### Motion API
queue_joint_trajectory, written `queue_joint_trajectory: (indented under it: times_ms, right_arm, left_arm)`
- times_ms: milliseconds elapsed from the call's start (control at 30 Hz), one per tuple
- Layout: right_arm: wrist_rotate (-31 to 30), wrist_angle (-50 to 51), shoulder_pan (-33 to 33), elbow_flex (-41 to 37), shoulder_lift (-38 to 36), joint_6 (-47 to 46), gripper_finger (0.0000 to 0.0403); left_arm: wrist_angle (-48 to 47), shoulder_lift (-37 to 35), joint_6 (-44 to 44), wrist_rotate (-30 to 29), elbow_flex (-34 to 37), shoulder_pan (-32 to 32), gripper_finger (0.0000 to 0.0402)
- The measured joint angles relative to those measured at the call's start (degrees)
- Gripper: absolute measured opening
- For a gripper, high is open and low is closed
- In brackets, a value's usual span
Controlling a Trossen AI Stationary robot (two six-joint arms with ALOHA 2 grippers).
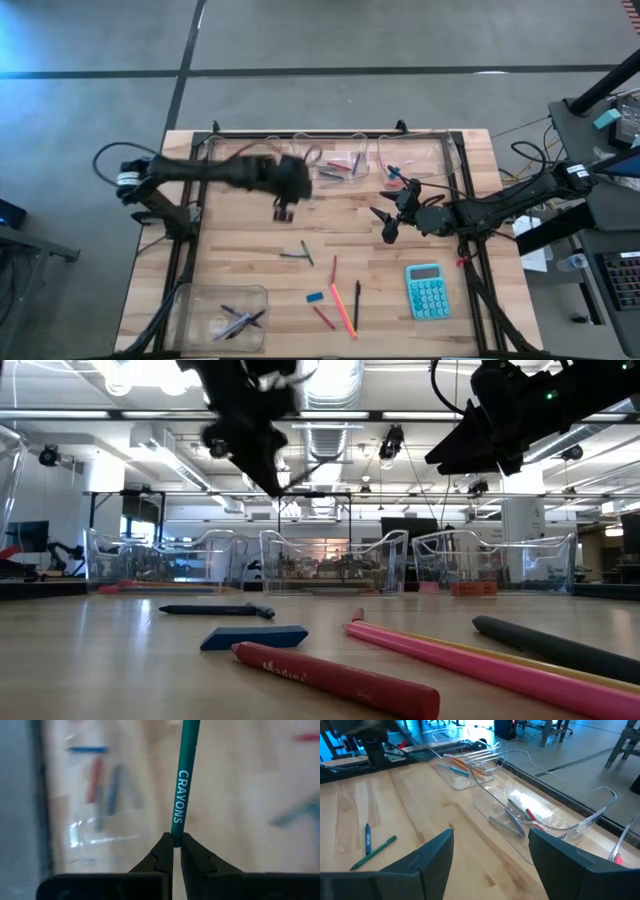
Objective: Sort crayons/erasers/pens/pencils in bins
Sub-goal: Put the green crayon into the top middle transparent bin, then put the black pen into the bottom transparent bin
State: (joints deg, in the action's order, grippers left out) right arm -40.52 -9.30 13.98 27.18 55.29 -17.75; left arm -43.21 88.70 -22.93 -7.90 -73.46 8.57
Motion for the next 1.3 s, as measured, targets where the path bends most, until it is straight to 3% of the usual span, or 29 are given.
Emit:
queue_joint_trajectory:
  times_ms: [267,433,600,733,867,1067,1167,1300]
  right_arm:
    - [0.0,-0.2,0.0,0.0,0.0,1.1,0.0244]
    - [-0.1,-0.2,0.0,0.0,0.0,1.2,0.0244]
    - [-0.1,-0.2,0.0,0.0,0.0,1.2,0.0244]
    - [-0.1,-0.2,0.0,0.0,0.0,1.2,0.0244]
    - [-0.1,-0.1,0.0,0.0,0.0,1.2,0.0244]
    - [2.3,-0.3,0.0,0.0,0.0,-0.7,0.0244]
    - [9.8,-0.9,0.0,0.0,0.1,-1.2,0.0244]
    - [21.4,-3.8,1.3,0.0,2.7,-2.1,0.0244]
  left_arm:
    - [5.2,9.8,-1.0,3.4,-7.8,11.7,0.0017]
    - [5.2,14.0,1.3,3.5,-12.1,12.9,0.0098]
    - [3.3,15.4,4.7,-8.1,-16.0,12.8,0.0185]
    - [2.1,11.2,7.6,-6.1,-17.3,11.7,0.0210]
    - [4.9,3.6,8.7,0.9,-15.8,8.3,0.0213]
    - [8.6,-7.1,11.2,2.0,-9.8,-3.8,0.0214]
    - [17.3,-12.3,13.2,-0.9,-3.1,-12.6,0.0214]
    - [37.1,-16.6,14.0,-9.8,9.2,-24.5,0.0214]
